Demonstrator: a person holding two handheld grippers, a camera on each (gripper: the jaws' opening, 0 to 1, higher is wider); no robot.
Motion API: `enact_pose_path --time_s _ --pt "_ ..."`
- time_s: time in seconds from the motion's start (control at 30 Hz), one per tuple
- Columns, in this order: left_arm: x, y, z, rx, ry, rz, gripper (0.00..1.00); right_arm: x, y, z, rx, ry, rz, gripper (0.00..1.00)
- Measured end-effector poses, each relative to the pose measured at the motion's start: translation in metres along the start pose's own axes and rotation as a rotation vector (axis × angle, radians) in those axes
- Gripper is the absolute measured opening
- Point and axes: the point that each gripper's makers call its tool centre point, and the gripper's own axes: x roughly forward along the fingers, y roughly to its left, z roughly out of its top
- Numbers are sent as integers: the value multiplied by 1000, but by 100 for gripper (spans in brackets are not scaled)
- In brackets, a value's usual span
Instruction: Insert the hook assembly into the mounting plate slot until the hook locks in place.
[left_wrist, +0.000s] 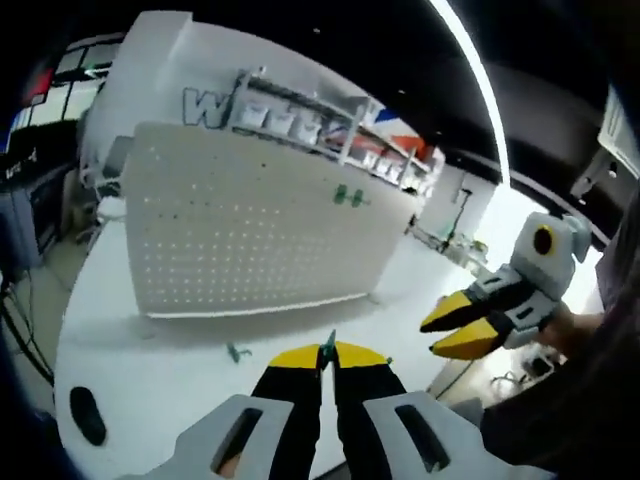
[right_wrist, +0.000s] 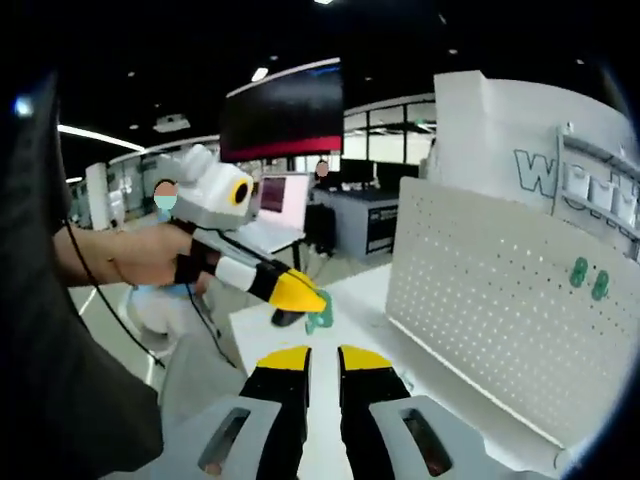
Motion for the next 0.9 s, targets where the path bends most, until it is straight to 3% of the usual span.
enact_pose_path --time_s 0.33,0.4,0.43,0.57,0.8,0.9 --pt "5 -13 4 -18 -13 -26 3 12 7 6 -16 -27 -18 9" --pt "6 -15 4 -20 -11 -29 3 14 8 6 28 -32 -10 9" --pt "6 -17 3 -35 -13 -34 3 14 8 8 53 -43 -6 10" --pt "8 -24 4 -91 -32 -60 3 17 4 6 3 -29 -38 9" --pt "11 -32 2 -139 -36 -84 3 16 -2 7 -4 -37 -63 7" --pt "12 -35 3 -162 -46 -94 3 16 -3 9 39 -49 -51 7"
